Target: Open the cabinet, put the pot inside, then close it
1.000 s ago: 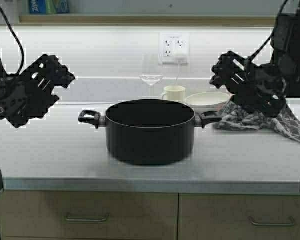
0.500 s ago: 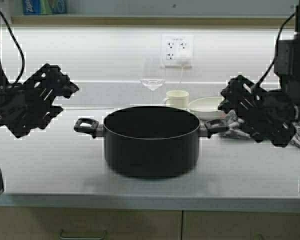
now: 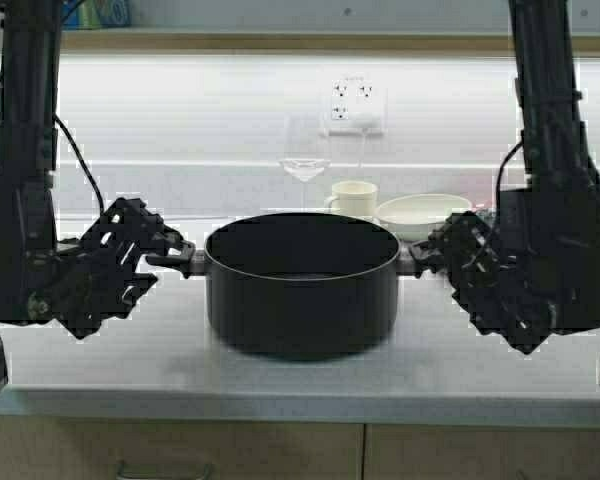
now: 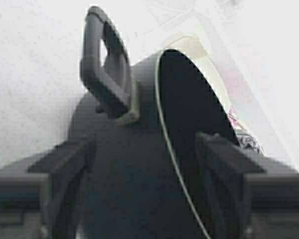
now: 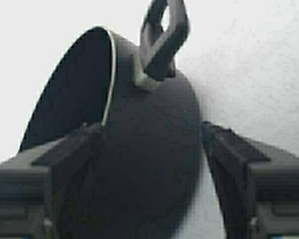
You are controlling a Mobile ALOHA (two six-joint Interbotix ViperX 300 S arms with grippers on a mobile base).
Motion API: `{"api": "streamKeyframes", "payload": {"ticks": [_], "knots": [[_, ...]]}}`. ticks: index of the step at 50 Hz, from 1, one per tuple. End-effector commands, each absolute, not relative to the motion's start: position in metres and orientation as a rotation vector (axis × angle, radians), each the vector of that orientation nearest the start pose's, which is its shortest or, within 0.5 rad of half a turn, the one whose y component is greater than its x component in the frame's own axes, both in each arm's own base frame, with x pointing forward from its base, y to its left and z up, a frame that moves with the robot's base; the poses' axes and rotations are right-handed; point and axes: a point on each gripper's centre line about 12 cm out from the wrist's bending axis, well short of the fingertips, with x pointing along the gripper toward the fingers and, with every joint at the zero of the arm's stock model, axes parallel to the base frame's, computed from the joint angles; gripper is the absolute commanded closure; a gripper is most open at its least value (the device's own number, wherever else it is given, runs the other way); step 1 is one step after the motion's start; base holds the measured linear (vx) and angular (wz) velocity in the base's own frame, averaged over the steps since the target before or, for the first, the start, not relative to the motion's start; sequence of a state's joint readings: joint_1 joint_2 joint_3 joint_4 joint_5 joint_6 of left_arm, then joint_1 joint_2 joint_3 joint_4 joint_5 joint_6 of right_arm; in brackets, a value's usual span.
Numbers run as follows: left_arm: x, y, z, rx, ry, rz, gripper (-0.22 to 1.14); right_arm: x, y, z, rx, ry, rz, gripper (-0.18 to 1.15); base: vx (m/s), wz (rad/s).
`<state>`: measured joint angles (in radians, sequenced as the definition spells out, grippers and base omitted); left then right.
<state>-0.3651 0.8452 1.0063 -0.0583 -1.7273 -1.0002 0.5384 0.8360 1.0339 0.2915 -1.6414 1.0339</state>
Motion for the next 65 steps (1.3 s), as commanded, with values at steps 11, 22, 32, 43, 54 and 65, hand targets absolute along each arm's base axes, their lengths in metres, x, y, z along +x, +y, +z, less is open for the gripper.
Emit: {"api": "streamKeyframes", "payload": {"ticks": [11, 22, 32, 43, 54, 65], "knots": [[0.310, -0.111, -0.026, -1.007, 0.166, -0.273, -0.01, 0.307, 0.118, -0.027, 0.989, 0.156, 0.119, 0.04, 0.00, 0.00], [0.322, -0.110, -0.029, -1.007, 0.116, -0.244, -0.01, 0.328, 0.113, -0.038, 1.061, 0.132, 0.130, 0.04, 0.00, 0.00], [0.334, -0.112, -0.038, -1.031, 0.088, -0.235, -0.01, 0.345, 0.112, -0.052, 1.079, 0.109, 0.137, 0.04, 0.00, 0.00], [0.351, -0.103, -0.048, -1.085, 0.053, -0.209, -0.01, 0.365, 0.105, -0.057, 1.100, 0.070, 0.141, 0.04, 0.00, 0.00], [0.366, -0.096, -0.049, -1.099, 0.043, -0.207, -0.01, 0.386, 0.099, -0.063, 1.156, 0.106, 0.198, 0.04, 0.00, 0.00], [0.374, -0.101, -0.052, -1.103, 0.087, -0.237, -0.01, 0.390, 0.093, -0.073, 1.214, 0.175, 0.232, 0.04, 0.00, 0.00]]}}
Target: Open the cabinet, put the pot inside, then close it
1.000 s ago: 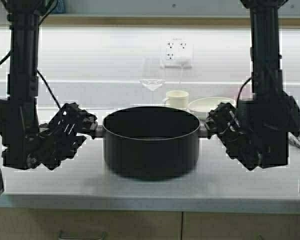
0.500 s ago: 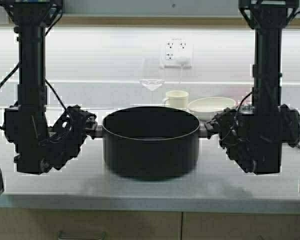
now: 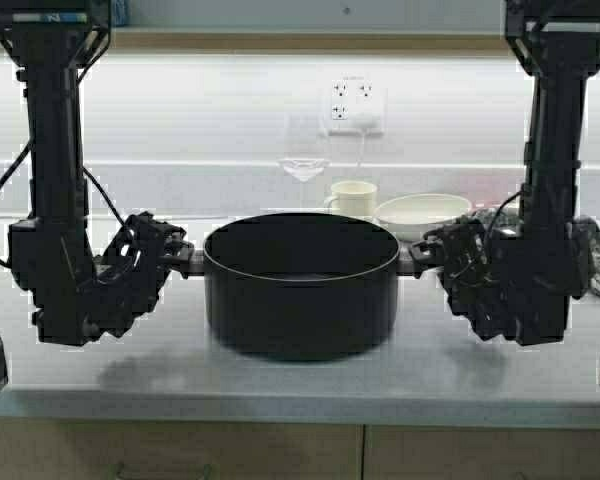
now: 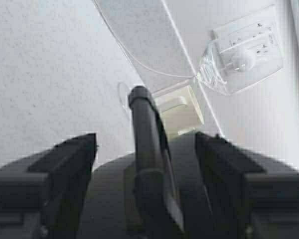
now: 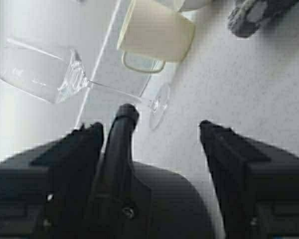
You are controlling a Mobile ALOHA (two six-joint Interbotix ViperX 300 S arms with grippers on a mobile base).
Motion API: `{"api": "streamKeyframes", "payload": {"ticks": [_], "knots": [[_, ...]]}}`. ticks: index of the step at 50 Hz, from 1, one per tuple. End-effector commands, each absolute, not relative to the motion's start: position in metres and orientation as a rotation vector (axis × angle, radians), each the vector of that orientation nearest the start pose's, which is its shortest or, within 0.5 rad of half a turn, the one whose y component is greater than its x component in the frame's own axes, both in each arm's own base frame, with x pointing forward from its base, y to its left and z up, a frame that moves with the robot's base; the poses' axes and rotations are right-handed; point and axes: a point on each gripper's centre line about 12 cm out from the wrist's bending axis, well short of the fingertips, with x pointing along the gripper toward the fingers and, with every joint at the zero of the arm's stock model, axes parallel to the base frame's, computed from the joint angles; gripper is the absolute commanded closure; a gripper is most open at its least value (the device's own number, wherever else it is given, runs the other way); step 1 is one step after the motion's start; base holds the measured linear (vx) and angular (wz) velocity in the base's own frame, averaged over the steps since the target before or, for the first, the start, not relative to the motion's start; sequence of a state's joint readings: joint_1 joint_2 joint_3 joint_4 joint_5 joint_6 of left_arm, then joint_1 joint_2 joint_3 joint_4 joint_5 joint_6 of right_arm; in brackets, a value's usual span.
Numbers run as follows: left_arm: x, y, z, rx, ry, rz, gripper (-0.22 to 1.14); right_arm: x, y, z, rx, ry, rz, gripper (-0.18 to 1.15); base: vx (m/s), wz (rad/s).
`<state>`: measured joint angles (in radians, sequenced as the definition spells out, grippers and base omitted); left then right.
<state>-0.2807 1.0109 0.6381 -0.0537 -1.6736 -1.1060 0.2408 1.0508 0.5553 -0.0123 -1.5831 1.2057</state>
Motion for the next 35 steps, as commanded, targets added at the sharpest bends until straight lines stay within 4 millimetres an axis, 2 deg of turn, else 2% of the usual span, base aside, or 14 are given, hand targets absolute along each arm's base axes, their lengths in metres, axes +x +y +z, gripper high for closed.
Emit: {"api": "streamKeyframes", "payload": {"ticks": [1, 13, 18, 23, 31, 33, 35], "knots": [[0.375, -0.101, -0.052, -1.103, 0.084, -0.238, -0.01, 0.390, 0.093, -0.074, 1.215, 0.180, 0.233, 0.04, 0.01, -0.01], [0.372, -0.097, -0.055, -1.101, 0.107, -0.230, 0.01, 0.387, 0.084, -0.078, 1.223, 0.218, 0.259, 0.06, 0.00, 0.00], [0.372, -0.096, -0.055, -1.099, 0.107, -0.226, 0.10, 0.388, 0.083, -0.077, 1.225, 0.221, 0.266, 0.14, 0.00, 0.00], [0.372, -0.095, -0.056, -1.098, 0.118, -0.219, 0.32, 0.388, 0.081, -0.077, 1.225, 0.218, 0.262, 0.33, 0.00, 0.00], [0.371, -0.095, -0.059, -1.091, 0.145, -0.200, 0.86, 0.385, 0.081, -0.075, 1.230, 0.225, 0.259, 0.78, 0.00, 0.00], [0.371, -0.095, -0.058, -1.088, 0.145, -0.198, 0.95, 0.383, 0.080, -0.075, 1.227, 0.230, 0.256, 0.88, 0.00, 0.00], [0.371, -0.095, -0.058, -1.086, 0.149, -0.195, 0.98, 0.382, 0.080, -0.073, 1.224, 0.233, 0.254, 0.96, 0.00, 0.00]]}}
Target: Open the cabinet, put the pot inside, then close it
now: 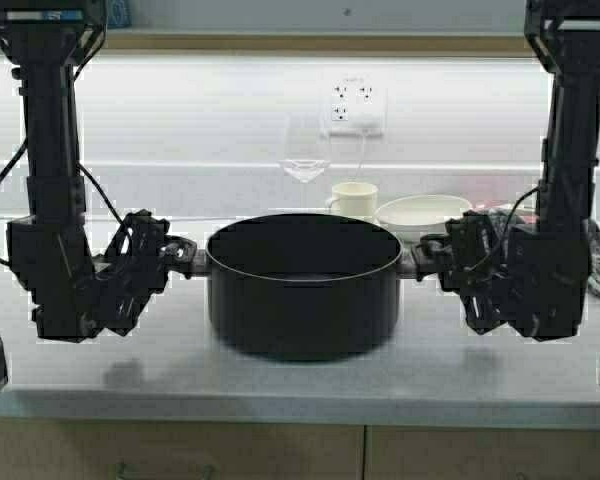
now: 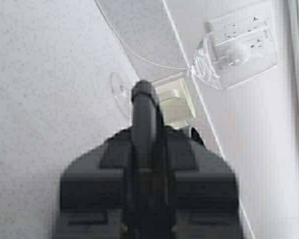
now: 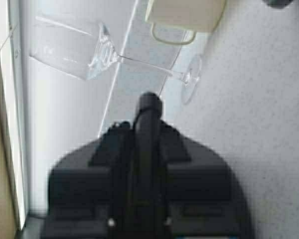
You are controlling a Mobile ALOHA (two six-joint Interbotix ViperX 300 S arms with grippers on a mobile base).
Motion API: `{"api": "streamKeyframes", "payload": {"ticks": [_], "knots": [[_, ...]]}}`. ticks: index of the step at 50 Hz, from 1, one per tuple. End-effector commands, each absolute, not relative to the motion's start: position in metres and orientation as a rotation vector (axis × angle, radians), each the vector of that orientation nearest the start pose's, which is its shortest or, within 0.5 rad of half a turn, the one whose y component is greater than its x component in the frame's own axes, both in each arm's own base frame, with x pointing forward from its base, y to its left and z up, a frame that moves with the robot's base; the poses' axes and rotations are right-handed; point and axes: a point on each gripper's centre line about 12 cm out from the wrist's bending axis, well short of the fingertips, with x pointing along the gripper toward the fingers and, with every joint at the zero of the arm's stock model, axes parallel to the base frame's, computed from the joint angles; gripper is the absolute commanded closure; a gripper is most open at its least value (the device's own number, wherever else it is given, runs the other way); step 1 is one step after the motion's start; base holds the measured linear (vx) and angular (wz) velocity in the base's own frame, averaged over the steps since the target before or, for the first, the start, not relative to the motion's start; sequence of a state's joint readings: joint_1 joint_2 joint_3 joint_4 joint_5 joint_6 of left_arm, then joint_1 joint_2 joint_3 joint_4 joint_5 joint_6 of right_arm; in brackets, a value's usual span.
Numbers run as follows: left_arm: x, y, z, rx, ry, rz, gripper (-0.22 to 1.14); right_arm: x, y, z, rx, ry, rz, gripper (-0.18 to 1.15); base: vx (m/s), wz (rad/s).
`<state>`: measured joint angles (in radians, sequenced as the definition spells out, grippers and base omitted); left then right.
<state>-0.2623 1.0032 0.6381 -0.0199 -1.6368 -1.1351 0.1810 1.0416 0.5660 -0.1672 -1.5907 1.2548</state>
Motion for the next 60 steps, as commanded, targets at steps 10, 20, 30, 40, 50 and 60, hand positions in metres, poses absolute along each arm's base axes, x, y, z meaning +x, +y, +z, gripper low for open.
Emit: {"api": "streamKeyframes", "payload": {"ticks": [10, 20, 30, 40, 50, 60], "knots": [[0.364, -0.093, -0.044, -1.058, 0.148, -0.200, 0.88, 0.370, 0.082, -0.058, 1.214, 0.257, 0.277, 0.89, 0.00, 0.00], [0.351, -0.093, -0.002, -0.994, 0.117, -0.242, 0.89, 0.358, 0.085, -0.021, 1.199, 0.244, 0.333, 0.90, 0.01, -0.01], [0.337, -0.090, 0.040, -0.990, 0.075, -0.274, 0.89, 0.348, 0.090, 0.016, 1.196, 0.218, 0.373, 0.90, 0.00, 0.00], [0.316, -0.097, 0.080, -0.997, 0.039, -0.327, 0.89, 0.333, 0.102, 0.049, 1.203, 0.209, 0.419, 0.90, 0.00, 0.00], [0.297, -0.109, 0.112, -1.008, 0.006, -0.350, 0.89, 0.311, 0.102, 0.084, 1.198, 0.194, 0.417, 0.90, 0.00, 0.00], [0.287, -0.132, 0.138, -0.946, 0.019, -0.361, 0.89, 0.300, 0.106, 0.116, 1.176, 0.210, 0.425, 0.90, -0.01, 0.00]]}}
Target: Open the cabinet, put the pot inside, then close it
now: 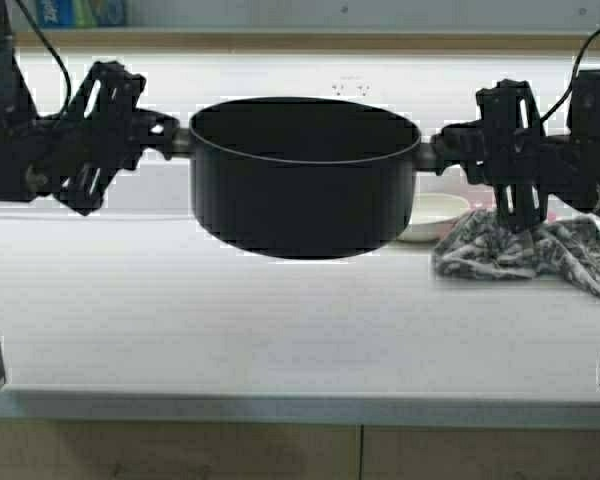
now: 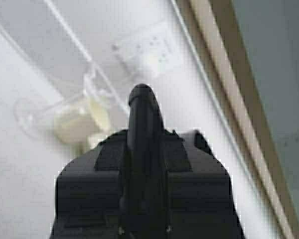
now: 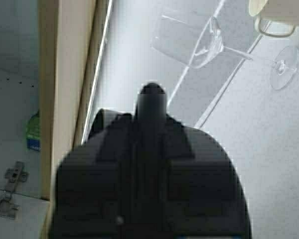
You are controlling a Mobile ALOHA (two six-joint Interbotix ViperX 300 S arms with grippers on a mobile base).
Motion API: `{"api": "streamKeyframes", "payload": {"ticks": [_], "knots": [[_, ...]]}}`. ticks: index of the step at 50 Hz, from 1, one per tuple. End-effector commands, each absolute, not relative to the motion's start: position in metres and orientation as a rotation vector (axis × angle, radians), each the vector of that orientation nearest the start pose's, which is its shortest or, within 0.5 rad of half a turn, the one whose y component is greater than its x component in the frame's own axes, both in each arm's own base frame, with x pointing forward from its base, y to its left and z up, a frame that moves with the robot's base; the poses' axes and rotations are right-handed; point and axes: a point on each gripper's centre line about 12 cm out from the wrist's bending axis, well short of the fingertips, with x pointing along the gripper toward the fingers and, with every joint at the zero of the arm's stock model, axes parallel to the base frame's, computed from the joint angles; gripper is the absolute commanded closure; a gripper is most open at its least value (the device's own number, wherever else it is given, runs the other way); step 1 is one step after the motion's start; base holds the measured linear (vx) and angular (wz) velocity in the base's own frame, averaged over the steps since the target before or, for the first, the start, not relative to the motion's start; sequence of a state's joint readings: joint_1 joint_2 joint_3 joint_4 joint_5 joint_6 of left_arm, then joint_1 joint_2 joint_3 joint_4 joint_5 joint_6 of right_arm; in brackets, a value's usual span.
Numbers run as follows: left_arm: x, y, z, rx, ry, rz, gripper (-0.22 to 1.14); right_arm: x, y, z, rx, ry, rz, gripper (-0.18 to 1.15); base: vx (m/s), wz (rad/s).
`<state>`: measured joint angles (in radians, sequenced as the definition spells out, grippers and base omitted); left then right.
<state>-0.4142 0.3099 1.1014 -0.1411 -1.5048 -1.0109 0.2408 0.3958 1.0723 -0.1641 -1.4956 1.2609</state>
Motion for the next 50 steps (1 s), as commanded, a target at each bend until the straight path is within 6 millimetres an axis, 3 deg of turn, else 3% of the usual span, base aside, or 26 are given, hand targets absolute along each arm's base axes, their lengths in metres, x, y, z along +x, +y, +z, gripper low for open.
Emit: {"api": "streamKeyframes", "payload": {"ticks": [1, 21, 33, 50], "knots": [[0.286, -0.134, 0.143, -0.940, 0.020, -0.360, 0.89, 0.299, 0.106, 0.119, 1.172, 0.213, 0.424, 0.90, -0.01, 0.00], [0.277, -0.155, 0.219, -0.923, 0.038, -0.385, 0.89, 0.289, 0.111, 0.199, 1.135, 0.206, 0.438, 0.90, -0.01, 0.00], [0.289, -0.164, 0.260, -0.914, 0.027, -0.397, 0.89, 0.295, 0.111, 0.245, 1.109, 0.175, 0.430, 0.90, 0.00, 0.00], [0.323, -0.191, 0.325, -0.893, -0.020, -0.454, 0.89, 0.316, 0.115, 0.306, 1.082, 0.129, 0.424, 0.90, 0.00, 0.00]]}}
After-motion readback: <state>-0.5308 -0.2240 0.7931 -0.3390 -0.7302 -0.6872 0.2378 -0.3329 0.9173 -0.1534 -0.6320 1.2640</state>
